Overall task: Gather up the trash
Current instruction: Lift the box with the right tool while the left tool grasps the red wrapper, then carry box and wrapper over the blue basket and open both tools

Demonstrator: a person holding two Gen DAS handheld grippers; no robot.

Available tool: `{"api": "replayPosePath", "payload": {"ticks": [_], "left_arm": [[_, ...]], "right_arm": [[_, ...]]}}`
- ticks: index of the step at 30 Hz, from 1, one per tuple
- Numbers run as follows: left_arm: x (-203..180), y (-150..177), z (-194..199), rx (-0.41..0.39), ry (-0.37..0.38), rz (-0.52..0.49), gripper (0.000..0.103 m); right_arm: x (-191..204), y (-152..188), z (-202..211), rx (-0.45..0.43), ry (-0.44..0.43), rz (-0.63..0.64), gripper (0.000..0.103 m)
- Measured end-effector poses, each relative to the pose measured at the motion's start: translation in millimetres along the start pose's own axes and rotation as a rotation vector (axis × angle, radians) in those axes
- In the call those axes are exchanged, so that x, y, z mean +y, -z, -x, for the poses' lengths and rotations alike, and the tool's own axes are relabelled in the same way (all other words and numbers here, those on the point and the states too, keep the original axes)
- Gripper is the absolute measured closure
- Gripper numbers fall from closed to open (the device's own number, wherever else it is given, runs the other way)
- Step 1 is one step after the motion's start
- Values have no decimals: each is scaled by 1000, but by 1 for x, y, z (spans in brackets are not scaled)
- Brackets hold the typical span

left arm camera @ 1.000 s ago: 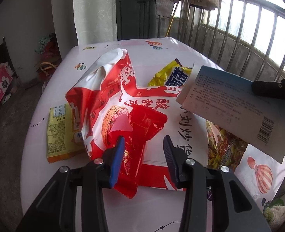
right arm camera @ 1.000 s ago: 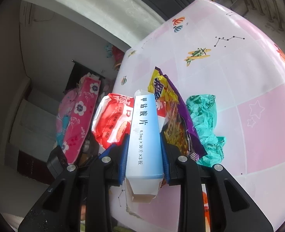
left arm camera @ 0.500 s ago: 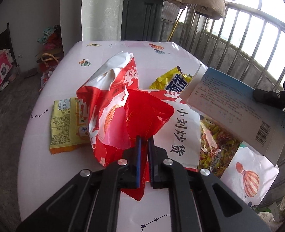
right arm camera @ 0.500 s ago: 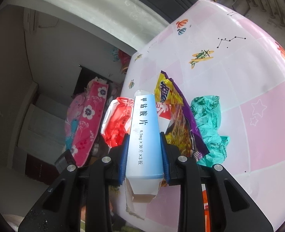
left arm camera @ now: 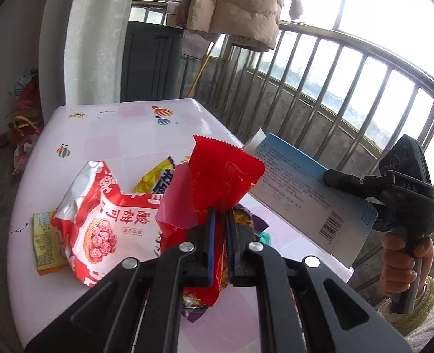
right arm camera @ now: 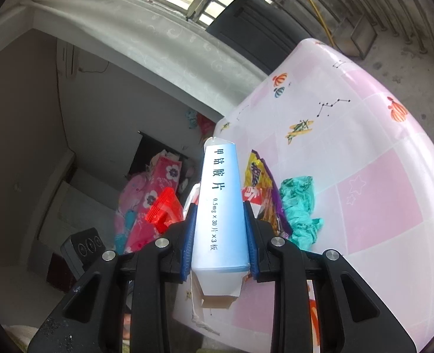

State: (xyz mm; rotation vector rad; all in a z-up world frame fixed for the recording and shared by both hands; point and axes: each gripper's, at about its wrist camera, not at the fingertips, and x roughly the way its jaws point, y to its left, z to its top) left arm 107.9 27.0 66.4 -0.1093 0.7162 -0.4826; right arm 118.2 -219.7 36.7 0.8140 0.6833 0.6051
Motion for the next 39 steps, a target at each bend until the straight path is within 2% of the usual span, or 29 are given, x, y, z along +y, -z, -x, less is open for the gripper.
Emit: {"api": "replayPosePath", "payload": {"ticks": [3,7,12,16,21,24,25,26,27,28,30,32,37,39], "left_arm": [[-34,-19,-27,68,126,-37,97],[-98,-39,-74,184,283,-125,97],[-192,-55,-152,381,470,-192,97],[-271,-46,-215,508,507,-308,97],[-350,-17,-289,617,505,-435,97],[-389,-10,-327,630,507,-469,94],[-400,-7,-338,625,505,-490,82],[-410,-5,-348,607,486,-514,57],[-417,-1,-355,576,467,-530,47],[-423,1,-359,546,455,-545,42],[-427,4,-362,536,450,-570,42],[-422,2,-354,527,501,-551,42],[-403,-14,-324,481,651,-492,43],[-400,-22,-313,450,674,-477,43]], "right_arm": [[-16,-1,43,-100,24,-36,76],[-49,0,111,-262,104,-105,76],[-101,13,192,-457,319,-221,76],[-146,26,228,-538,524,-343,76],[-199,22,241,-530,686,-432,76],[-235,5,243,-503,767,-443,73],[-250,-1,242,-481,801,-442,72],[-266,-4,241,-474,842,-449,69],[-280,-5,241,-474,877,-453,64],[-294,-2,242,-471,909,-458,55],[-313,3,243,-455,975,-489,55],[-315,12,248,-480,959,-517,55],[-291,40,259,-579,939,-513,55],[-285,51,264,-609,923,-531,55]]}}
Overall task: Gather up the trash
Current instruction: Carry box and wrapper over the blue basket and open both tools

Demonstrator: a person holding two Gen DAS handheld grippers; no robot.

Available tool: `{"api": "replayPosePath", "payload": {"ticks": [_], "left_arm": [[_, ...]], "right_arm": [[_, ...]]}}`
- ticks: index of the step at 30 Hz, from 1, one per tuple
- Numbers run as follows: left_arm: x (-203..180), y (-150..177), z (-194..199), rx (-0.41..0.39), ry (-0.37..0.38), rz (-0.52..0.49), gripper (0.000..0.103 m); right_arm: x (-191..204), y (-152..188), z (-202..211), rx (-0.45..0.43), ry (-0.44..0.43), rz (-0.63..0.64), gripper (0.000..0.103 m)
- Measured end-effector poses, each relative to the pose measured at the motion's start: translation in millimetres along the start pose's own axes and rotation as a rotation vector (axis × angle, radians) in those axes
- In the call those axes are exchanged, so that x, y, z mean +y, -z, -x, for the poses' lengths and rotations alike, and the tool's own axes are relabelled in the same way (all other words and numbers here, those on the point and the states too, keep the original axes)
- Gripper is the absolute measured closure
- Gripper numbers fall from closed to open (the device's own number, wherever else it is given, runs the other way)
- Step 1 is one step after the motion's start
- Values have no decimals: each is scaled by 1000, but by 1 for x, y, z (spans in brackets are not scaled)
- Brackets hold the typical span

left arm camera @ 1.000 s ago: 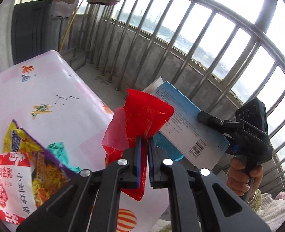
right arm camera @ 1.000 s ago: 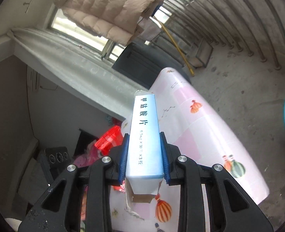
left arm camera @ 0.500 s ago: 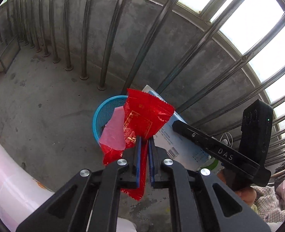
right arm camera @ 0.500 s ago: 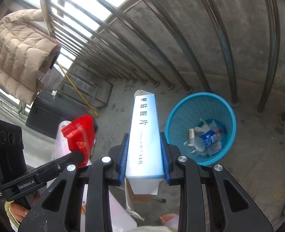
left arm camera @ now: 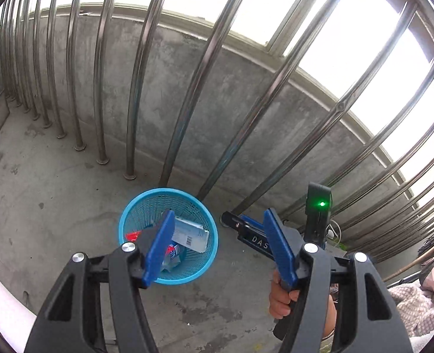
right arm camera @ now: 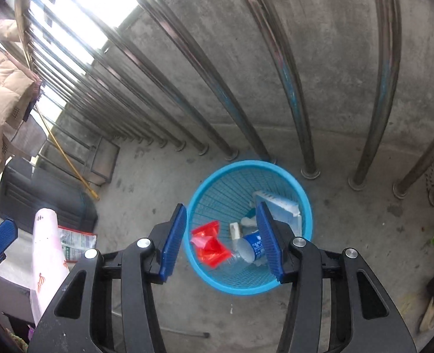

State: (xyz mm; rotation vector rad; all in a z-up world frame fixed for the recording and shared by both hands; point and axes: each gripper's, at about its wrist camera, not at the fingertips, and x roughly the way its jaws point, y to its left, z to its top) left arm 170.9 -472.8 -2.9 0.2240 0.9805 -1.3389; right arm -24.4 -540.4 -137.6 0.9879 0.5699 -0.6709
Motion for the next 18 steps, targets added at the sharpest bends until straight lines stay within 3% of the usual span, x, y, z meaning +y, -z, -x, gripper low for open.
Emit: {"api": "replayPosePath", "payload": {"ticks": [4,8,13,18], "left_arm": [[-6,0,30,-51,-16,13,43],[-11,15,74,-114,-43,22,43],[-10,61,141,-181,-129,60,42],[-7,122,214,-260,-264,117,42]], "right_arm": [[0,7,18,-7,-16,-12,55],[29,9,39,-41,-54,69,55],[72,18,66,-46,-198,176,51],[120,39,73,61,-384,263,48]]}}
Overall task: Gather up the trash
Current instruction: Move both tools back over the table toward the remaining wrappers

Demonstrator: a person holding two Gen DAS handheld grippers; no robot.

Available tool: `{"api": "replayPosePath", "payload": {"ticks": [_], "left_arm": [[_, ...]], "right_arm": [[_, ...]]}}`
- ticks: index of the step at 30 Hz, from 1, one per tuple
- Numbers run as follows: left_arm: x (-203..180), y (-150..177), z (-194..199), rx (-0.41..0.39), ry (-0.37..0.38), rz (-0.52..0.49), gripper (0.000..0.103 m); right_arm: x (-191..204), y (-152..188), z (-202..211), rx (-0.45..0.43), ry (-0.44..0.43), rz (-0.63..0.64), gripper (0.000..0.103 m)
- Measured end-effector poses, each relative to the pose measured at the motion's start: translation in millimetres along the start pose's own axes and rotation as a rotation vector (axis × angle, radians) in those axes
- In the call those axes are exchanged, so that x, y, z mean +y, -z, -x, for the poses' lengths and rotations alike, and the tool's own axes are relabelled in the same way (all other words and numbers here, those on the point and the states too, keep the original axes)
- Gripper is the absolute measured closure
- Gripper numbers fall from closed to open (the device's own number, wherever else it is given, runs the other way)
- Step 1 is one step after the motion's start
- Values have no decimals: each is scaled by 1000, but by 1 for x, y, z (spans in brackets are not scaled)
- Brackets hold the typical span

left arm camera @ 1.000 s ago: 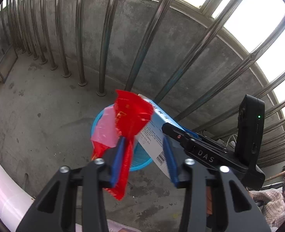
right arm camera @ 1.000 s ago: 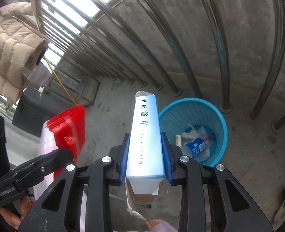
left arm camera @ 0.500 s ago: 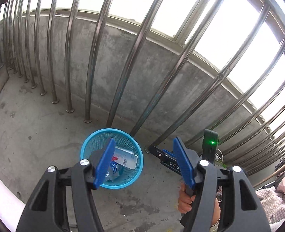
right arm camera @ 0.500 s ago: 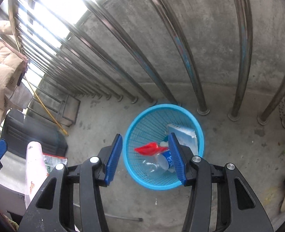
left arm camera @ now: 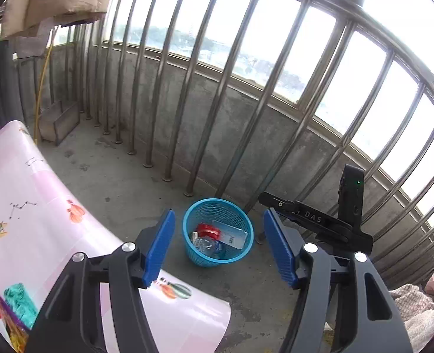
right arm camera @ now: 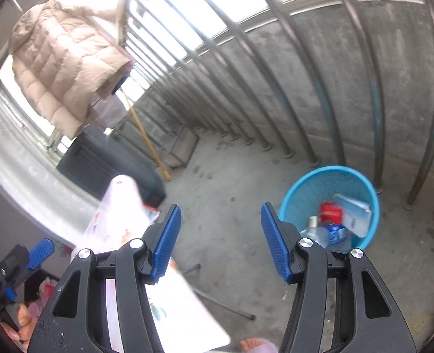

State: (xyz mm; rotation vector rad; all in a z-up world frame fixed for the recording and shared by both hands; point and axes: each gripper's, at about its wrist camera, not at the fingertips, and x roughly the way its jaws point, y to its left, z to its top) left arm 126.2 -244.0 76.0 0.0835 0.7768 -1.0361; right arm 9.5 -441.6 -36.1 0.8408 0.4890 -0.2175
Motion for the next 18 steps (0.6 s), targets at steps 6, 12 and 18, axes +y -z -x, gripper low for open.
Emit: {"api": "replayPosePath", "payload": {"ticks": [6,12,18], "left_arm": [[47,51,101,-134,-181,98,42],[100,118,191,-233,-390,242,42],[160,191,258,-308,-562,457,43]], "right_arm": [[66,19,-31,160,-146,82,46],[136,47,-63,327,-268,179,41],[202,84,-99,489,-352,279,31]]}}
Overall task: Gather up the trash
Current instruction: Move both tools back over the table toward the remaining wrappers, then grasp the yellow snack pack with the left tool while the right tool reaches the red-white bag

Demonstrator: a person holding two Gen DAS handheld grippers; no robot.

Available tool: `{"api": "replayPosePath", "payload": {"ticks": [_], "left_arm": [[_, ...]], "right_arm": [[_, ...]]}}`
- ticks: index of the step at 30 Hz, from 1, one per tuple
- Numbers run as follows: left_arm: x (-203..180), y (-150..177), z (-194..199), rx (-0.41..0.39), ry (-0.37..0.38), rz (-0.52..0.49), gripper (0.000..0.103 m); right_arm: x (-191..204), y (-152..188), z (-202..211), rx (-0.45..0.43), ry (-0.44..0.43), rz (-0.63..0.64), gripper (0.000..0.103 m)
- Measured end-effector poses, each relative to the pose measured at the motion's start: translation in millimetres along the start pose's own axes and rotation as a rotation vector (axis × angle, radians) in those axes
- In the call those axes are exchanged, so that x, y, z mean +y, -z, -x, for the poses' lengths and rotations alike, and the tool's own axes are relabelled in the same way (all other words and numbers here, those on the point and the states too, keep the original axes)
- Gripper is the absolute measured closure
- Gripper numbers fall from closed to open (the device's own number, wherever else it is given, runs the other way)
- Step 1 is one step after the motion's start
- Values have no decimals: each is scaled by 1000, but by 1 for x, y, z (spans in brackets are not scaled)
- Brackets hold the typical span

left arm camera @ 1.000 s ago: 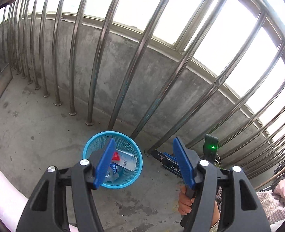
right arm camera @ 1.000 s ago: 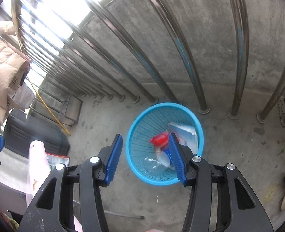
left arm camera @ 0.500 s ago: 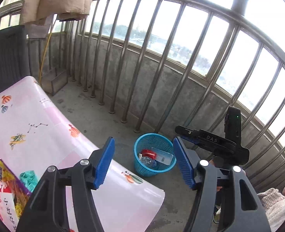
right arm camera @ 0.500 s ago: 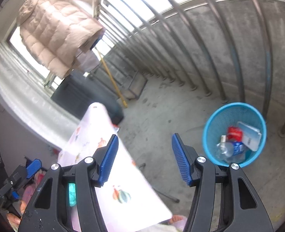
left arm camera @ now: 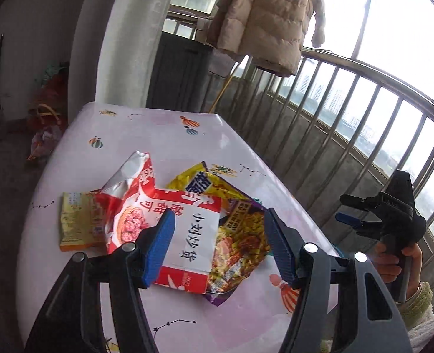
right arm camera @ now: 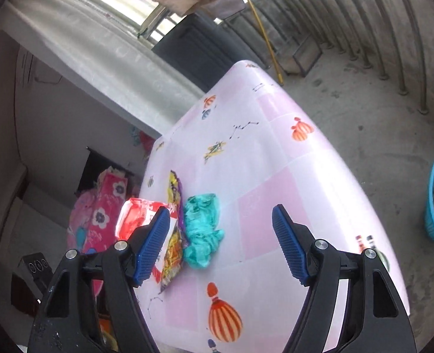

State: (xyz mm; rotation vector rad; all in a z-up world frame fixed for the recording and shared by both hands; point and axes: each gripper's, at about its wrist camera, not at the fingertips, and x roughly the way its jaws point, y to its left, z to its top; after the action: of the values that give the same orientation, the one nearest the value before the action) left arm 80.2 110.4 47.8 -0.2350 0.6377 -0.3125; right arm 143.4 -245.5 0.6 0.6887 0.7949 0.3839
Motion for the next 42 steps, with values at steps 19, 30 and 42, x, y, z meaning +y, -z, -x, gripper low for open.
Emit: {"api": "replayPosePath", "payload": {"ticks": [19,30,42], "left_arm": [[175,5,-88,164,-282,300,80],[131,31,-88,213,-208,203,90],[55,76,-62,306,-44,143,90]], "right_arm": [[70,11,-144,245,122,184,37],[68,27,-143,321,153,243,77],[40,42,-81,283,192,158,72]]}}
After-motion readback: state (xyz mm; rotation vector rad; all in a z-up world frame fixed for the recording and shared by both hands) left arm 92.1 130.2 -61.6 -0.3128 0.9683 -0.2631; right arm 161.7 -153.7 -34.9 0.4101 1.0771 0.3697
